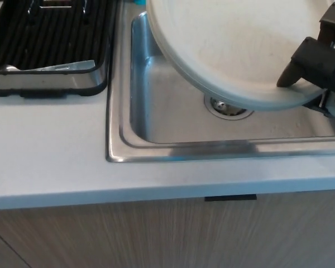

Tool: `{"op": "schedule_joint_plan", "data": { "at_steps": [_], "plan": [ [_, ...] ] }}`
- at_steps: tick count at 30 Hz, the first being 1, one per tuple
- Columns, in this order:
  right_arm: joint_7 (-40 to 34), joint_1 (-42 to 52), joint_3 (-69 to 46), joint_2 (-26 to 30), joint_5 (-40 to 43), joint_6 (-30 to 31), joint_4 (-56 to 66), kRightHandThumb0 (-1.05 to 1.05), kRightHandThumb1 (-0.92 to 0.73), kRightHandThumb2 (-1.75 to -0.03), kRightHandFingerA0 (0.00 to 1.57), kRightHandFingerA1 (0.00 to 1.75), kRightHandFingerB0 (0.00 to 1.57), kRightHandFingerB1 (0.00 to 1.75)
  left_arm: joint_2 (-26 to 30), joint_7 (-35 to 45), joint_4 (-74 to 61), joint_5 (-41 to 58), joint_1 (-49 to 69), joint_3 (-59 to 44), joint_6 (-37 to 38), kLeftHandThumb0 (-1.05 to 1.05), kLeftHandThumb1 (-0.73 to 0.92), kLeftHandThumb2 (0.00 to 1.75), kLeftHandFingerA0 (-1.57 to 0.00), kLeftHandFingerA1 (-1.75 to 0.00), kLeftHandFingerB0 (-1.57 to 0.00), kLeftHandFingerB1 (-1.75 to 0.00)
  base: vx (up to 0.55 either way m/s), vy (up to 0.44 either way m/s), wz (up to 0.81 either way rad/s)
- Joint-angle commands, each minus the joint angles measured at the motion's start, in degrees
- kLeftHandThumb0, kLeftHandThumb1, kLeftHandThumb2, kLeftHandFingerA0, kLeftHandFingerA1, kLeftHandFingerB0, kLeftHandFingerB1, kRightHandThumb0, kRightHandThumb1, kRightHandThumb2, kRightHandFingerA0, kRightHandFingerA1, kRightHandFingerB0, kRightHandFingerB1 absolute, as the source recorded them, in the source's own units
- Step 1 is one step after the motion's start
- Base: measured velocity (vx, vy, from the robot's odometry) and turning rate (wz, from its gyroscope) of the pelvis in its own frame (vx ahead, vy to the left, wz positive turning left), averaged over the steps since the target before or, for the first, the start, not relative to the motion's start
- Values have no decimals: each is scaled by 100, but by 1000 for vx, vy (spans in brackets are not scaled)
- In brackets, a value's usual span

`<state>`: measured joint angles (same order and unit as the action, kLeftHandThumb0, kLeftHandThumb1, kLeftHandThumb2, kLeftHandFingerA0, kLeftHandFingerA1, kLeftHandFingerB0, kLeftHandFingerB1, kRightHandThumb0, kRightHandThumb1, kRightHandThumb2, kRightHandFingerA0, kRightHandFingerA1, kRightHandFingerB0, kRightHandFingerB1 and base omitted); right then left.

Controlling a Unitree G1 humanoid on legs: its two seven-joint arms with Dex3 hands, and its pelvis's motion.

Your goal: Pick up a plate using the right hand and walk towards the sink and put it inside

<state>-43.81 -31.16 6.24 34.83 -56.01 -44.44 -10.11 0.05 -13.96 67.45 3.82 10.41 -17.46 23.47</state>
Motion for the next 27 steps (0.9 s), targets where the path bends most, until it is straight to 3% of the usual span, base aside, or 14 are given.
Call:
{"op": "schedule_joint_plan", "data": {
  "at_steps": [1,2,5,6,7,16,19,20,21,23,24,25,26,27],
  "plan": [
    [-104,-54,27,36,73,-35,-143,-9,-40,-126,95,175,70,175,52,18,-41,60,64,-29,332,1,72,134,-123,-126,-102,-112,0,0,0],
    [-81,-91,56,46,85,-67,-215,-8,-39,-129,96,175,72,174,60,2,-37,31,79,-8,342,6,61,161,-97,-158,-79,-130,0,0,0],
    [40,-338,232,82,87,-159,-686,-6,-38,-129,93,175,70,175,71,-60,-72,-35,121,44,369,5,57,161,-100,-162,-78,-132,0,0,0],
    [94,-400,278,90,108,-178,-807,-5,-39,-125,92,175,69,175,76,-66,-53,-32,113,41,359,5,59,158,-100,-160,-81,-132,0,0,0],
    [252,-529,378,109,150,-191,-1060,-7,-42,-123,91,175,69,175,88,-30,20,7,88,9,350,1,73,134,-124,-126,-103,-112,0,0,0],
    [690,-1264,1060,152,-123,-28,-2157,-9,-42,-107,88,172,76,160,62,-69,-103,-29,201,35,374,1,74,134,-122,-125,-96,-108,0,0,0],
    [718,-1446,1242,125,-111,1,-2438,-17,-45,-98,96,144,88,126,73,-87,-102,-48,174,63,302,2,73,134,-120,-124,-92,-106,0,0,0],
    [726,-1559,1331,74,-128,5,-2609,-15,-47,-85,100,128,97,96,66,-101,-111,-41,181,58,323,2,73,134,-122,-125,-94,-107,0,0,0],
    [783,-1654,1403,33,-125,12,-2754,-16,-50,-82,100,125,97,94,63,-106,-109,-30,180,50,327,2,73,134,-122,-125,-96,-108,0,0,0],
    [950,-1802,1575,58,-194,93,-2912,-17,-57,-79,86,167,77,145,69,-143,-113,-51,180,67,297,3,72,134,-122,-125,-95,-108,0,0,0],
    [925,-1842,1632,63,-230,112,-2970,-17,-57,-79,86,167,77,145,77,-139,-104,-57,178,74,300,3,72,134,-122,-125,-95,-108,0,0,0],
    [972,-1920,1717,44,-243,131,-3081,-23,-54,-74,91,146,87,111,75,-107,-84,-15,164,44,297,3,72,134,-122,-125,-95,-108,0,0,0],
    [978,-2037,1837,14,-283,99,-3247,-23,-56,-73,93,137,87,113,70,-149,-129,-40,183,64,296,4,65,150,-95,-163,-75,-135,0,0,0],
    [982,-2123,1932,-23,-301,72,-3394,-23,-55,-70,98,110,93,96,62,-153,-153,-37,196,63,304,1,74,134,-122,-125,-95,-108,0,0,0]
  ]
}}
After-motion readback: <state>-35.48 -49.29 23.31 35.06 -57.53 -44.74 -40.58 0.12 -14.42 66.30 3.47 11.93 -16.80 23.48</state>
